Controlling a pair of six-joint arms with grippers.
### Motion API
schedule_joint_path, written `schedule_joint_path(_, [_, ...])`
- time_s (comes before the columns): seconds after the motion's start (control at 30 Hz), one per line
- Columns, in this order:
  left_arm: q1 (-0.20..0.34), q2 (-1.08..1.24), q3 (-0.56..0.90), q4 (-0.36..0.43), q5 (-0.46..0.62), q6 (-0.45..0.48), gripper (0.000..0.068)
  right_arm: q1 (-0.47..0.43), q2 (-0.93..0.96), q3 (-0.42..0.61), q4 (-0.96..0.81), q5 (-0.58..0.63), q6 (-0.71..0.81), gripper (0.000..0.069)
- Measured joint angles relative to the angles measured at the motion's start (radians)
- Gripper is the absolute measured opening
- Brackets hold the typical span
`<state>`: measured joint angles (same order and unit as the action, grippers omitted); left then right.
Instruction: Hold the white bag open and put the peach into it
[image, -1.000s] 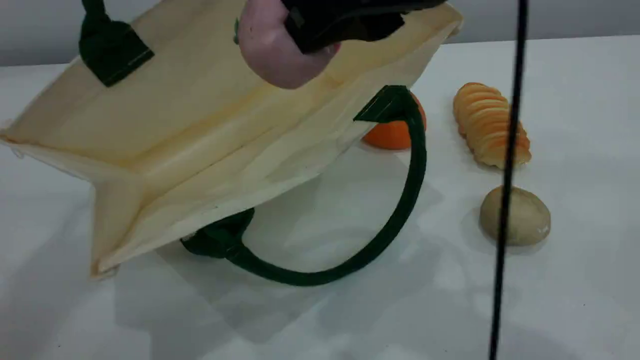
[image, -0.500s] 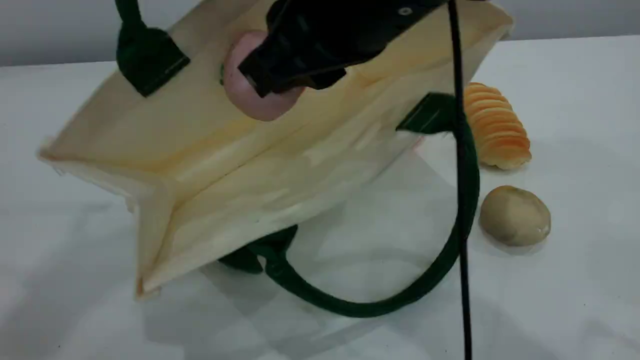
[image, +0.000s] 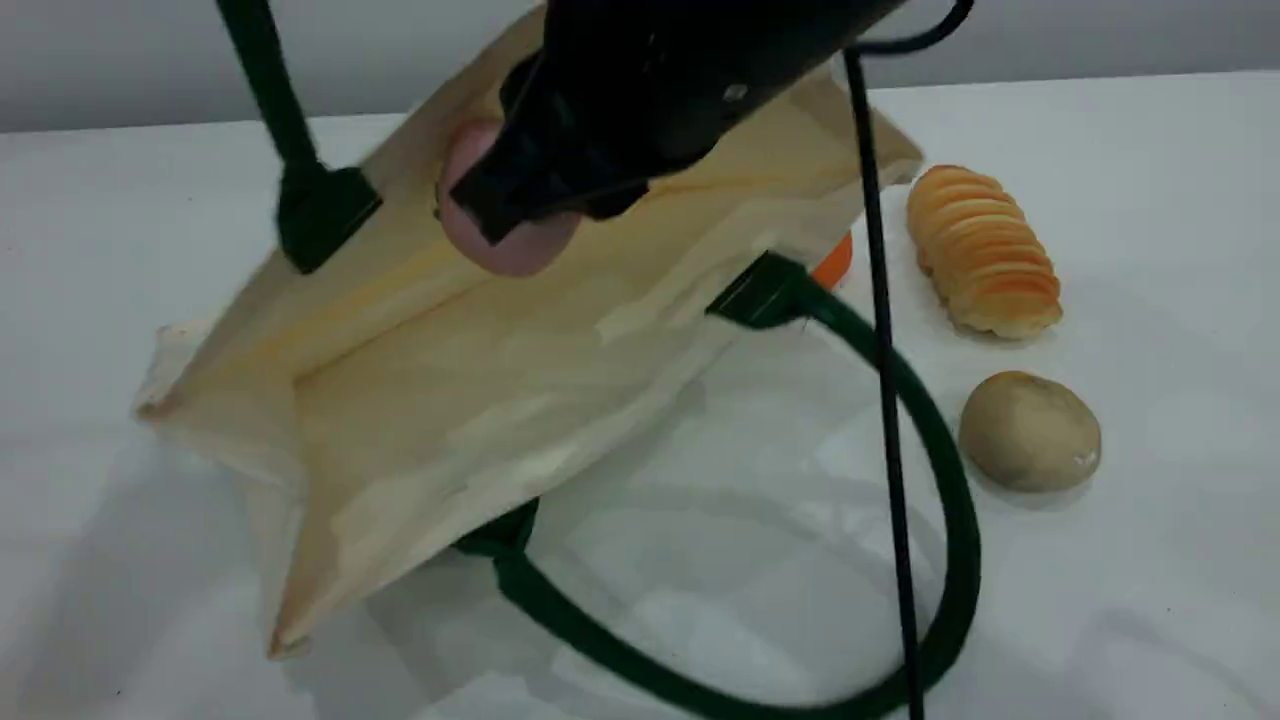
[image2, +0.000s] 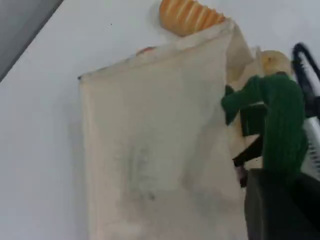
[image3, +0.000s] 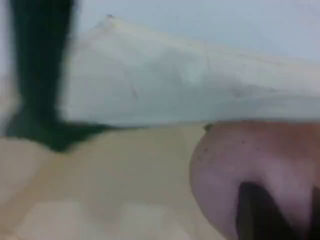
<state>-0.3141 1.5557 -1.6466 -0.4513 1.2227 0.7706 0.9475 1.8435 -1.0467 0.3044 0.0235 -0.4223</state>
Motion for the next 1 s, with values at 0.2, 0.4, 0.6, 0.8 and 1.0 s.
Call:
schedule_joint_path(0.2, [0.0,-0.002,0.0,0.0,0.0,0.0,0.0089,0.0,0.097,-0.064,0.0,-0.014,0.001,0.0118])
schedule_joint_path(0.4, [0.0,-0.003,0.0,0.0,0.0,0.0,0.0089,0.0,0.132,-0.081,0.0,-0.045,0.001,0.0118])
schedule_joint_path(0.6, [0.0,-0.003,0.0,0.0,-0.001,-0.001,0.0089,0.0,0.132,-0.081,0.011,-0.065,0.002,0.0127])
schedule_joint_path(0.8, [0.0,-0.003,0.0,-0.001,-0.001,-0.001,0.0089,0.0,0.132,-0.081,0.029,-0.075,0.004,0.0368])
schedule_joint_path(1.0, [0.0,-0.003,0.0,0.005,-0.001,-0.002,0.0089,0.0,0.132,-0.081,0.087,-0.047,0.004,0.0632])
